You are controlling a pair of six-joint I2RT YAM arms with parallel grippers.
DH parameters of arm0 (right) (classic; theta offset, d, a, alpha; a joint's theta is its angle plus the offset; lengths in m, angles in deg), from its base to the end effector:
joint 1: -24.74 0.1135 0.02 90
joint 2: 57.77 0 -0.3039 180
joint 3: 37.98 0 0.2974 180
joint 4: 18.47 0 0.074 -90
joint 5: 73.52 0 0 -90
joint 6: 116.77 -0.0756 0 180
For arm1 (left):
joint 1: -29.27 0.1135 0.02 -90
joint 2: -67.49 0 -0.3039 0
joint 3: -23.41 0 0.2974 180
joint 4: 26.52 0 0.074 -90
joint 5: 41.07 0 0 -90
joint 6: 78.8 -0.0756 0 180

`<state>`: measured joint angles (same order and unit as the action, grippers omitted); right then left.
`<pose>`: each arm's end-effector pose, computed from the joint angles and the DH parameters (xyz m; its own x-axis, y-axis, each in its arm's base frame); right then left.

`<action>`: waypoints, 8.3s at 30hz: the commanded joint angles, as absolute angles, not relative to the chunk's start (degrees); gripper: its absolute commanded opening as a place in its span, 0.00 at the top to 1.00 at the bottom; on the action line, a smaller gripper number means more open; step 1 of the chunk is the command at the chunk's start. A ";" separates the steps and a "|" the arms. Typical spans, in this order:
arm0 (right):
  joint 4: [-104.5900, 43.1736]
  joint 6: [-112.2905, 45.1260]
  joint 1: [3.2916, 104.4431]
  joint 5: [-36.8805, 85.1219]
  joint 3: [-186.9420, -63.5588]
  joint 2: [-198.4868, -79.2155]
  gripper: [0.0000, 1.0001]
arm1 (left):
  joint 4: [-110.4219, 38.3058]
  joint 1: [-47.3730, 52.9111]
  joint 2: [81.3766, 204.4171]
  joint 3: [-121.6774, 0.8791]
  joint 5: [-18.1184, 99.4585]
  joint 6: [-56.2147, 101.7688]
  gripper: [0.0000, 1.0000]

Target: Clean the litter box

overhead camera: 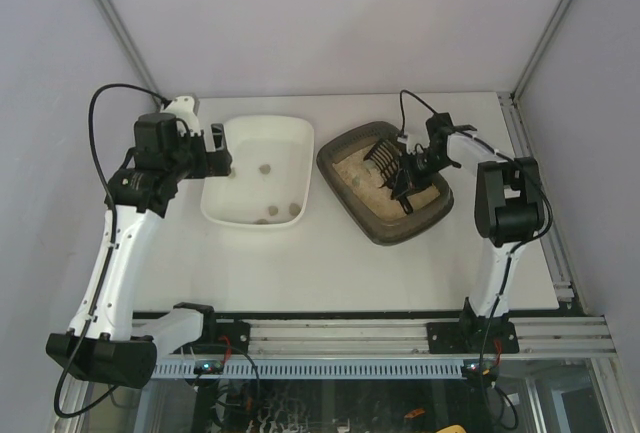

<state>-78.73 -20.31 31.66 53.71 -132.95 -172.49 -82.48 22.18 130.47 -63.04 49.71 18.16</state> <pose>0.4415 0.0997 0.1569 -0.9489 -0.2054 -0.2394 -0.3088 0.7595 0.5725 0.2789 -0.0337 0.4223 -0.5427 -0.0546 -0.8382 0.0466 0.9944 -0.0950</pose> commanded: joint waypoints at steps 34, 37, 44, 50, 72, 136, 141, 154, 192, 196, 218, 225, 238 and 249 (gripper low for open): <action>9.61 -74.95 25.42 85.85 -88.51 -149.87 1.00 | -83.87 24.28 125.90 -59.76 41.98 16.50 0.00; 29.58 -89.88 25.09 86.51 -84.42 -154.54 1.00 | -83.26 24.39 125.04 -58.42 43.59 15.64 0.00; 55.98 -110.87 26.90 85.43 -80.18 -163.52 1.00 | -86.62 24.35 122.65 -57.63 50.23 11.11 0.00; 55.94 -111.49 25.19 81.11 -74.99 -159.08 1.00 | -88.95 24.27 122.59 -54.26 54.08 11.61 0.00; 23.42 -108.86 22.86 81.67 -76.11 -133.85 1.00 | -88.91 24.27 121.47 -50.27 55.96 12.47 0.00; 41.71 -127.59 23.35 79.73 -69.39 -138.44 1.00 | -89.13 24.30 120.96 -46.48 43.62 7.29 0.00; 30.03 -120.29 25.92 80.65 -73.39 -135.56 1.00 | -88.53 24.31 120.55 -46.37 44.57 7.61 0.00; -23.49 -84.18 40.41 71.73 -101.04 -135.96 1.00 | -95.28 33.52 124.01 -55.70 34.00 4.92 0.00; -80.68 -30.36 84.53 -16.94 -172.71 -183.50 1.00 | -98.92 51.08 126.38 -59.32 28.01 4.76 0.00; -76.69 -33.80 83.52 -12.43 -160.54 -167.73 1.00 | -98.51 41.84 128.11 -61.52 31.05 9.62 0.00; -73.42 -58.88 54.44 11.10 -110.98 -110.28 1.00 | -74.65 -8.51 160.93 -78.98 44.16 67.42 0.00; -74.18 -60.40 49.61 12.70 -107.45 -105.30 1.00 | -76.72 -10.81 168.69 -79.86 45.57 71.55 0.00; -71.77 -58.88 39.66 22.78 -102.13 -103.47 1.00 | -74.43 -11.08 181.23 -80.62 45.04 69.00 0.15; -68.03 -58.28 30.37 32.48 -94.68 -101.89 1.00 | -73.52 -10.34 184.27 -83.94 46.63 62.04 0.62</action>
<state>-72.42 -59.10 31.96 28.23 -95.44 -102.74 -75.33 -10.98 184.83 -79.80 45.86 68.52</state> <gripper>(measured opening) 0.105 0.494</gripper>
